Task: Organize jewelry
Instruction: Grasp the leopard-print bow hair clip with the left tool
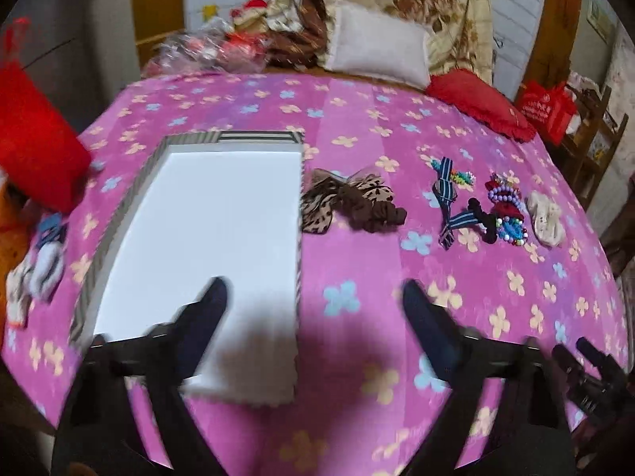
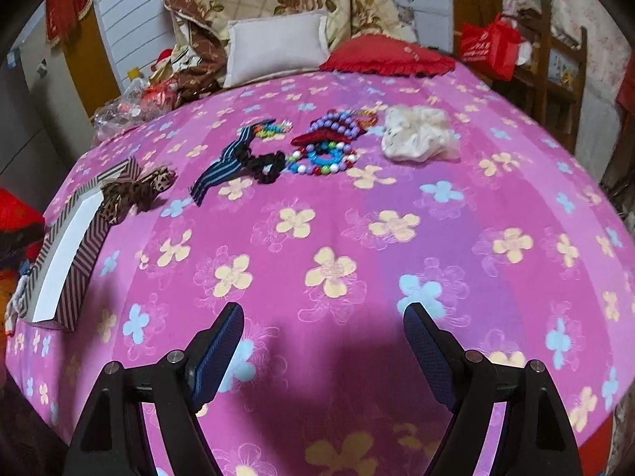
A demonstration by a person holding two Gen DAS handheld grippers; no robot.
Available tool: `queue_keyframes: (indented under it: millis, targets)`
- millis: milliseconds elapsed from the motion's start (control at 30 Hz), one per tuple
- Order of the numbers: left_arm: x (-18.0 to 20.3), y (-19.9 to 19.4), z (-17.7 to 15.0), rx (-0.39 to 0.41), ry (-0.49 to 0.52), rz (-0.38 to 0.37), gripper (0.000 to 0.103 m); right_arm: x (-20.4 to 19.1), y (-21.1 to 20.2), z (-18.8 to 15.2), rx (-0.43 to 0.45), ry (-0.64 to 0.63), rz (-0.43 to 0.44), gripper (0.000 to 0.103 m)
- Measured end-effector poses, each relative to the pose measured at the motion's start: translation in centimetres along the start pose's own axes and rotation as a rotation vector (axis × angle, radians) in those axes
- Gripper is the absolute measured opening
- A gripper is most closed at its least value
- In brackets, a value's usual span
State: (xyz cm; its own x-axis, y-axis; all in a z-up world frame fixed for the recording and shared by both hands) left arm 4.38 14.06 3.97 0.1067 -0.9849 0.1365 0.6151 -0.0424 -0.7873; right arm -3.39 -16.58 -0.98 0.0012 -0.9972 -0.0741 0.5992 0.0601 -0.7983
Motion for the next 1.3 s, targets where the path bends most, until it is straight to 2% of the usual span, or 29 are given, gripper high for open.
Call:
queue_keyframes:
  millis: [33, 167, 300, 500, 600, 667, 700, 733, 867, 967, 1100, 1300]
  targets:
    - [0.2, 0.7, 0.4, -0.018, 0.005, -0.009, 0.068, 0.0, 0.2, 0.0, -0.001, 0.003, 0.014, 0.081]
    - [3.4, 3.6, 1.7, -0.066, 0.051, -0.12, 0.068, 0.0, 0.9, 0.2, 0.003, -0.003, 0.038, 0.081]
    - [6.0, 6.4, 2.5, -0.112, 0.039, -0.206, 0.069, -0.2, 1.3, 0.4, 0.008, -0.029, 0.029, 0.081]
    - [6.9, 12.0, 3.2, -0.232, -0.078, -0.246, 0.069, -0.4, 1.7, 0.6, 0.012, -0.048, 0.034, 0.081]
    - [6.5, 13.6, 3.2, -0.26, -0.145, -0.251, 0.068, -0.6, 2.2, 0.4, 0.001, -0.05, 0.037, 0.081]
    - [6.2, 14.2, 2.9, -0.277, -0.171, -0.241, 0.042, -0.7, 2.5, 0.3, -0.007, -0.049, 0.039, 0.081]
    - [6.1, 14.6, 2.5, -0.303, -0.181, -0.236, 0.01, -0.8, 2.6, 0.2, -0.011, -0.049, 0.039, 0.081]
    - [5.9, 14.9, 2.2, -0.318, -0.195, -0.234, 0.002, -0.9, 2.6, 0.1, -0.015, -0.049, 0.039, 0.081]
    - [5.5, 13.2, 1.8, -0.292, -0.204, -0.246, 0.0, -1.2, 2.5, 0.2, -0.012, -0.057, 0.033, 0.081]
    - [5.5, 9.6, 1.3, -0.245, -0.195, -0.313, 0.0, -1.6, 2.2, 0.5, -0.006, -0.068, 0.032, 0.081]
    - [4.4, 4.9, 0.9, -0.157, -0.152, -0.358, 0.0, -2.7, 2.0, 0.9, -0.012, -0.089, 0.045, 0.081]
    - [0.8, 3.0, 1.8, -0.089, -0.163, -0.36, 0.0, -6.4, 3.1, 3.4, -0.036, -0.119, 0.118, 0.081]
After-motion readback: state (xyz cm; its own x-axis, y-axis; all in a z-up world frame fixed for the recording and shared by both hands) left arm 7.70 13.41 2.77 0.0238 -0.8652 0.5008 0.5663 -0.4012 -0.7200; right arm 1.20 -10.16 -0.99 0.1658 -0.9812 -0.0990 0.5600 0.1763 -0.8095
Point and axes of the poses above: each gripper's, at about its wrist camera, not at the fingertips, and y roughly the way its jaws point, x to its right, z to its top, the point moved 8 cm from there along y, roughly the way its jaws point, and after that the axes turned 6 degrees about -y, right-handed, at the moved point
